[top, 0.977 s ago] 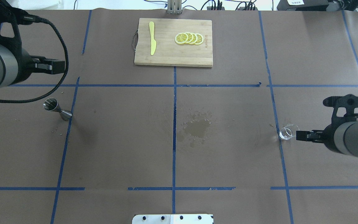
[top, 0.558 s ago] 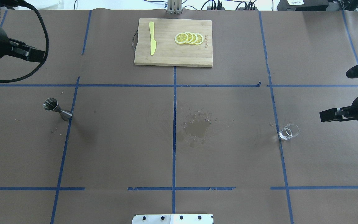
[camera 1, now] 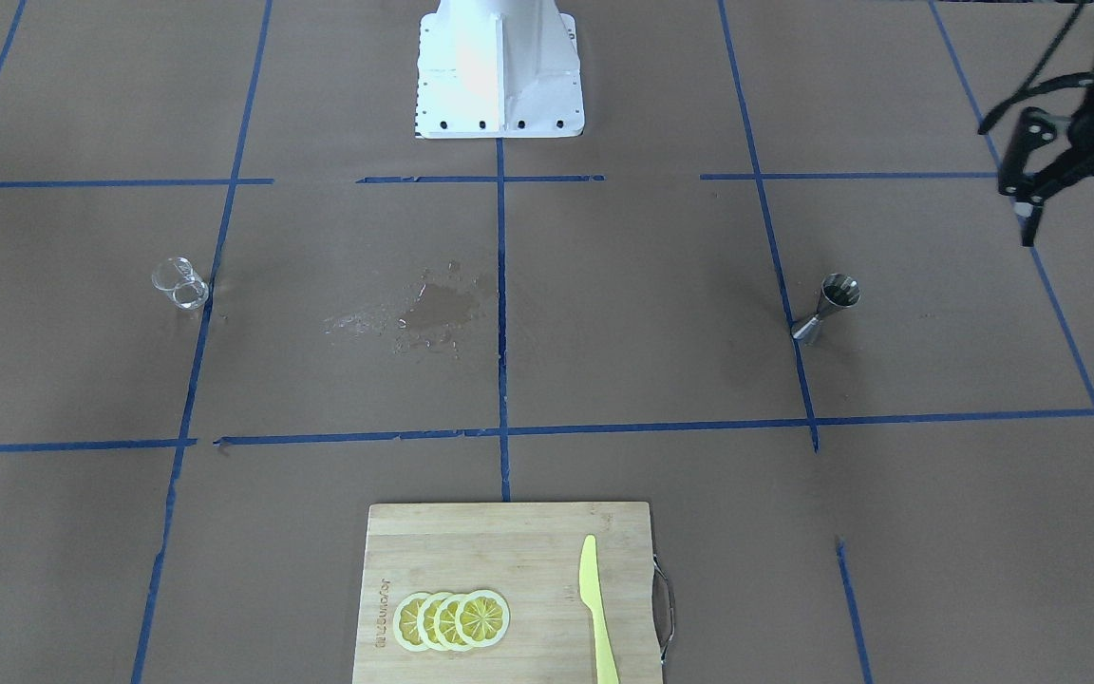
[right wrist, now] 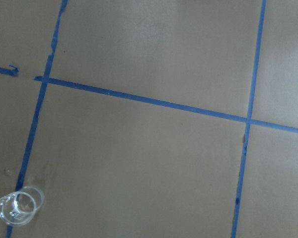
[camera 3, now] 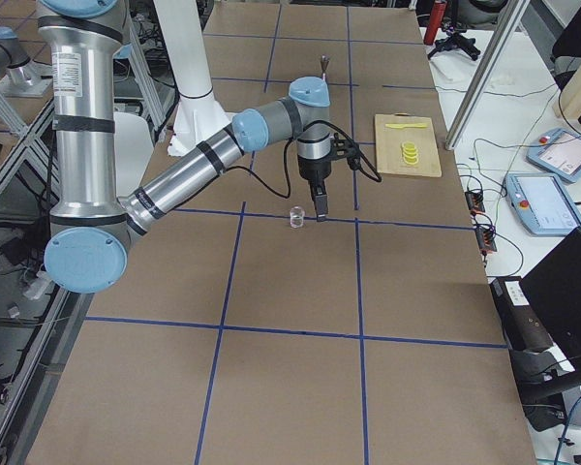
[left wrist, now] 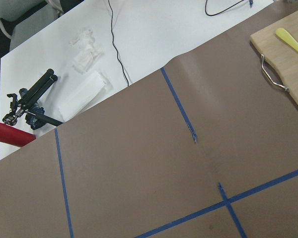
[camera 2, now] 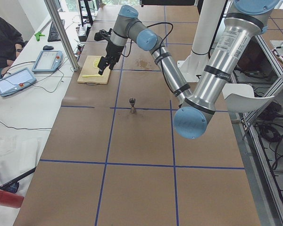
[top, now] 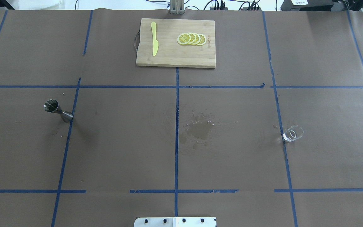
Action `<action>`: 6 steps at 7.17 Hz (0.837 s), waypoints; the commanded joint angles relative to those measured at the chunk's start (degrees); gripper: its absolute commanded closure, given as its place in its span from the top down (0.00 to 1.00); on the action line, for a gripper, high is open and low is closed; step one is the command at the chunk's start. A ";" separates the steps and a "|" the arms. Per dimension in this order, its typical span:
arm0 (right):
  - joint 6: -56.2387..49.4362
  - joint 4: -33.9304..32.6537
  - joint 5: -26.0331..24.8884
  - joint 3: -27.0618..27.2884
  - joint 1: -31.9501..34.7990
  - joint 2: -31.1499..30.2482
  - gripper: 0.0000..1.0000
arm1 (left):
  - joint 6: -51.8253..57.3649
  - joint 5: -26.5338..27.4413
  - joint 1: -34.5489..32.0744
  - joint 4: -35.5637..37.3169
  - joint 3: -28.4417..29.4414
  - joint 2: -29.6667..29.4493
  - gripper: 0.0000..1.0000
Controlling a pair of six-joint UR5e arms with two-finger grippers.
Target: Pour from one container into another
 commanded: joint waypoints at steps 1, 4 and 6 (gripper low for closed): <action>-16.00 -1.08 7.08 -6.19 8.54 -0.02 1.00 | 14.64 -7.86 -10.26 -1.13 9.65 0.38 1.00; -22.32 -0.83 14.44 -11.56 15.84 -4.22 1.00 | 21.30 -8.04 -13.29 -1.74 15.13 8.08 1.00; -21.79 0.06 16.52 -12.28 16.12 -5.81 1.00 | 21.12 -15.84 -13.20 -2.97 20.73 9.26 1.00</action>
